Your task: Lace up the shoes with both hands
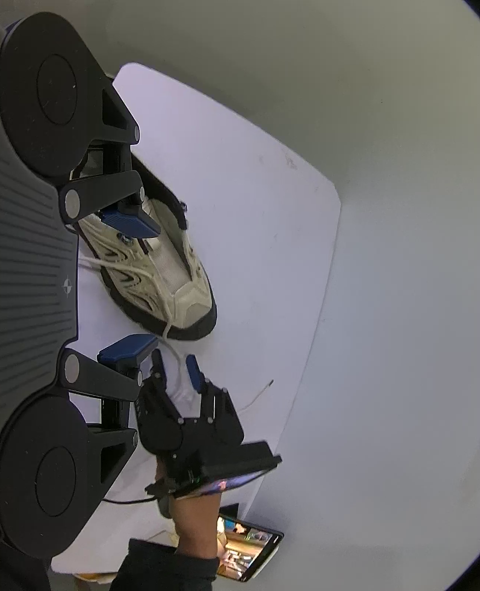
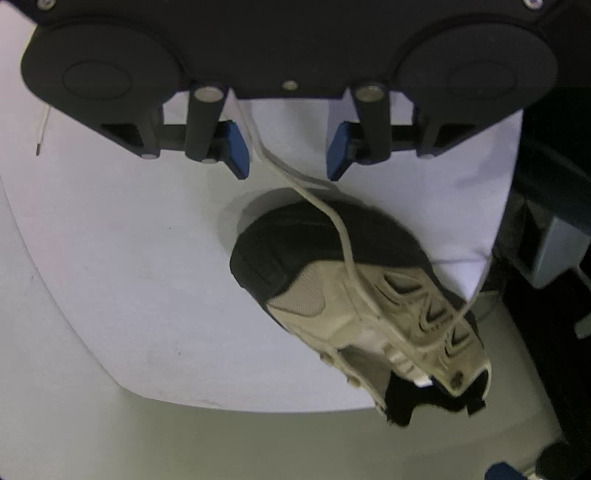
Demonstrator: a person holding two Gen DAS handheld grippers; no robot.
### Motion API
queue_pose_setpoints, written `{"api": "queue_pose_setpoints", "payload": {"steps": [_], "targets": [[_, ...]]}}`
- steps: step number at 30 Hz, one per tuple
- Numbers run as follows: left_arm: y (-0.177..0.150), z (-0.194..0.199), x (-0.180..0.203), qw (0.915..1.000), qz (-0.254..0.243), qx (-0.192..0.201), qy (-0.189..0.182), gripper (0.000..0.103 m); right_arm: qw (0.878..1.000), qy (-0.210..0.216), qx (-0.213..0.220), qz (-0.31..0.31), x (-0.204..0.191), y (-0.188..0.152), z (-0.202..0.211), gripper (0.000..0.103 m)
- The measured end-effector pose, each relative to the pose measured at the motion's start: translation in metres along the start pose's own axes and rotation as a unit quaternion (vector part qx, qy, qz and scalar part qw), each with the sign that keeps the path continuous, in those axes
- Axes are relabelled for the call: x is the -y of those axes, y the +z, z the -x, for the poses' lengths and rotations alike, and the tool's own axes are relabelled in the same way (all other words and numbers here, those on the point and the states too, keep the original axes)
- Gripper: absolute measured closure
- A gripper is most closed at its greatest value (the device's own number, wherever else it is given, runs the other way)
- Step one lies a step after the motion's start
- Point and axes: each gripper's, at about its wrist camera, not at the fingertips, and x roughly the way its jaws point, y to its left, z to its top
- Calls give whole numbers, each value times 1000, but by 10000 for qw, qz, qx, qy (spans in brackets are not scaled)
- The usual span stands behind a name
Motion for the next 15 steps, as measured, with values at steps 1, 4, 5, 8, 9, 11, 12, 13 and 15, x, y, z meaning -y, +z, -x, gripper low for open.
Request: {"api": "queue_pose_setpoints", "payload": {"steps": [1, 4, 5, 8, 9, 11, 12, 13, 15], "targets": [[-1, 0, 0, 10000, -6, 1, -24, 51, 10000, 67, -67, -17, -1, -2, 2, 77], [-2, -2, -1, 10000, -32, -5, -78, 51, 9971, 682, -316, -147, -13, -11, 15, 83], [-1, -3, -1, 10000, -41, 0, -90, 51, 9948, 926, -386, -143, -20, -14, 20, 83], [3, -7, -1, 9999, -38, 26, -131, 51, 9856, 1648, -373, -69, -42, -24, 41, 70], [4, -9, -2, 9999, -36, 27, -136, 51, 9839, 1761, -226, -211, -41, -28, 53, 64], [9, -12, -3, 9999, -45, 28, -123, 51, 9857, 1600, 54, -525, -25, -33, 70, 63], [11, -13, -3, 9999, -41, 32, -112, 51, 9867, 1459, 192, -686, -16, -35, 78, 62], [12, -13, -4, 9999, -30, 36, -101, 51, 9877, 1198, 349, -938, -1, -37, 84, 62], [14, -12, -5, 10000, 15, 46, -69, 51, 9835, 460, 579, -1652, 44, -43, 92, 62]]}}
